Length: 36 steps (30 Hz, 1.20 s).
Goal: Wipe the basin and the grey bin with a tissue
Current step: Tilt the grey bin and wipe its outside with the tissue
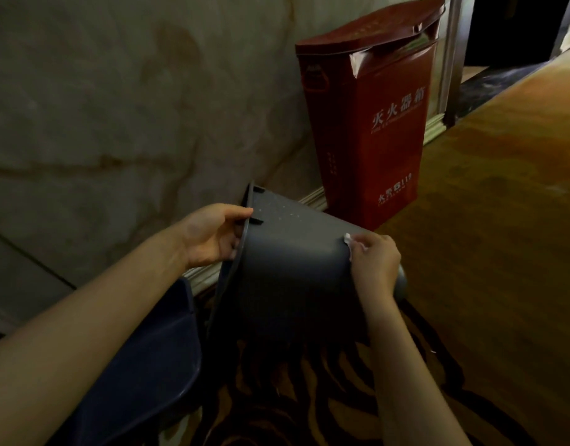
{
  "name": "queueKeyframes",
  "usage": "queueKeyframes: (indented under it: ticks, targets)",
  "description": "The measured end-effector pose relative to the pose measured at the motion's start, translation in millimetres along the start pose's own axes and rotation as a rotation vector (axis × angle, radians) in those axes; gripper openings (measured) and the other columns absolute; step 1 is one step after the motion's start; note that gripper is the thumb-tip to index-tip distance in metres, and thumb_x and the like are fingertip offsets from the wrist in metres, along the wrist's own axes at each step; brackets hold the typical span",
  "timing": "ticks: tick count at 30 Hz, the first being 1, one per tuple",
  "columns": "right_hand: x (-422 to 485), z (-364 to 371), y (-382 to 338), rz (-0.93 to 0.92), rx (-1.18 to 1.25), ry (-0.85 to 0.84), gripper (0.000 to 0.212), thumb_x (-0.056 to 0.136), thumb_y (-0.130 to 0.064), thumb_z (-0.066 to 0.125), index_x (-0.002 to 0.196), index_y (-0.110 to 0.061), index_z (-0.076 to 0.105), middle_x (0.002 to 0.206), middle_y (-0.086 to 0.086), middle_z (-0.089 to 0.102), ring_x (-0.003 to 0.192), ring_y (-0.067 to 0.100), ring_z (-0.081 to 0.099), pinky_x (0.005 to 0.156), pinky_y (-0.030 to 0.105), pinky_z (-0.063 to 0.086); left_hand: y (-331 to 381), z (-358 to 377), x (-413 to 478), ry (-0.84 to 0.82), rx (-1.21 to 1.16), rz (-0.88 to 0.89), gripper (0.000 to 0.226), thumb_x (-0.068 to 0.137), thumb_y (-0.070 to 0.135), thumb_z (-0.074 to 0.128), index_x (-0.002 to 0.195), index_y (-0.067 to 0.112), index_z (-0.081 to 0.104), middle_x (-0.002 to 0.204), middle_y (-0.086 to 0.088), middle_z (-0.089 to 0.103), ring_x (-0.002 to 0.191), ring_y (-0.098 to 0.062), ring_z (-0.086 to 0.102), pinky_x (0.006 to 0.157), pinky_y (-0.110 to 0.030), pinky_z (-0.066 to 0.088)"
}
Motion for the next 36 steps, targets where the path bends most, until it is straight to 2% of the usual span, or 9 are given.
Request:
queueKeyframes:
  ticks: [3,6,8,12,15,19,23,33,36]
  targets:
    - [-11.1,-2.4,1.3,-0.043,0.02,-0.019,0.013,0.088,-0.017,0.06,0.096,-0.012,0.069,0.106,0.002,0.056,0.096,0.016,0.057,0.087,0.035,0.051,6.9,-7.9,2.4,0.017,-0.019,-0.032,0.037,0.093,0.041,0.036,0.087,0.013,0.059,0.056,-0.002,0.063,0.045,-0.013,0.059,0.042,-0.024,0.049]
    - [-23.3,-1.4,3.9,-0.106,0.003,-0.04,0.014,0.088,-0.016,0.06,0.097,-0.012,0.07,0.098,-0.003,0.052,0.095,0.018,0.058,0.082,0.028,0.046,16.5,-10.4,12.9,0.12,0.006,-0.011,0.036,0.096,0.039,0.032,0.099,0.014,0.058,0.085,-0.005,0.061,0.079,-0.018,0.06,0.077,-0.035,0.05]
    - [-27.4,-2.9,5.1,-0.116,-0.008,-0.014,0.014,0.089,-0.015,0.059,0.098,-0.011,0.069,0.098,-0.003,0.051,0.096,0.018,0.057,0.081,0.027,0.046,19.6,-5.7,15.4,0.171,0.063,-0.014,0.031,0.098,0.03,0.032,0.097,0.012,0.057,0.094,-0.006,0.06,0.087,-0.019,0.058,0.086,-0.037,0.047]
    - [-37.4,-4.9,2.0,-0.139,0.011,0.012,0.012,0.088,-0.012,0.058,0.096,-0.014,0.067,0.097,-0.002,0.056,0.097,0.016,0.056,0.084,0.03,0.047,21.4,0.9,13.3,0.177,0.092,-0.03,0.026,0.098,0.02,0.032,0.094,0.011,0.056,0.091,-0.006,0.062,0.084,-0.018,0.06,0.081,-0.037,0.048]
    - [-52.6,2.7,-14.8,-0.3,0.003,-0.071,0.01,0.086,-0.013,0.06,0.091,-0.018,0.066,0.089,-0.009,0.05,0.092,0.011,0.051,0.078,0.019,0.037,19.3,-1.2,12.3,0.146,0.084,-0.043,0.026,0.098,0.021,0.032,0.095,0.012,0.056,0.087,-0.006,0.065,0.08,-0.018,0.062,0.081,-0.039,0.049]
    - [-75.3,17.6,-47.8,-0.559,0.086,-0.22,0.008,0.083,-0.013,0.064,0.086,-0.018,0.068,0.086,-0.011,0.047,0.086,0.004,0.042,0.074,0.005,0.032,15.1,-1.9,9.3,0.101,0.087,-0.066,0.028,0.098,0.024,0.031,0.095,0.013,0.057,0.064,-0.002,0.073,0.059,-0.013,0.07,0.054,-0.031,0.059]
    - [-86.5,28.4,-69.4,-0.66,0.193,-0.302,0.009,0.082,-0.008,0.064,0.087,-0.012,0.071,0.089,-0.002,0.056,0.088,0.008,0.044,0.075,0.002,0.029,11.9,-2.6,7.7,0.077,0.08,-0.076,0.032,0.097,0.027,0.031,0.095,0.011,0.059,0.077,-0.006,0.072,0.069,-0.017,0.069,0.066,-0.035,0.057]
    - [-74.6,35.9,-84.2,-0.583,0.223,-0.248,0.011,0.084,-0.01,0.063,0.089,-0.015,0.071,0.088,-0.005,0.051,0.089,0.01,0.042,0.074,-0.001,0.028,8.3,6.7,3.5,0.011,0.049,-0.079,0.037,0.097,0.03,0.03,0.091,0.012,0.062,0.071,-0.006,0.073,0.061,-0.016,0.07,0.061,-0.033,0.058]
    - [-58.0,33.3,-75.3,-0.48,0.175,-0.161,0.01,0.085,-0.013,0.062,0.09,-0.017,0.07,0.088,-0.01,0.047,0.091,0.01,0.046,0.071,0.008,0.033,8.9,11.4,1.4,0.024,0.078,-0.048,0.032,0.096,0.027,0.034,0.086,0.016,0.062,0.066,-0.001,0.072,0.058,-0.012,0.069,0.056,-0.031,0.057]
Point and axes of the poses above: each hand's wrist, its own x-axis towards the middle knuckle, its own z-axis out of the palm, y = z × x, the point moved 3 cm from there along x, towards the middle knuckle
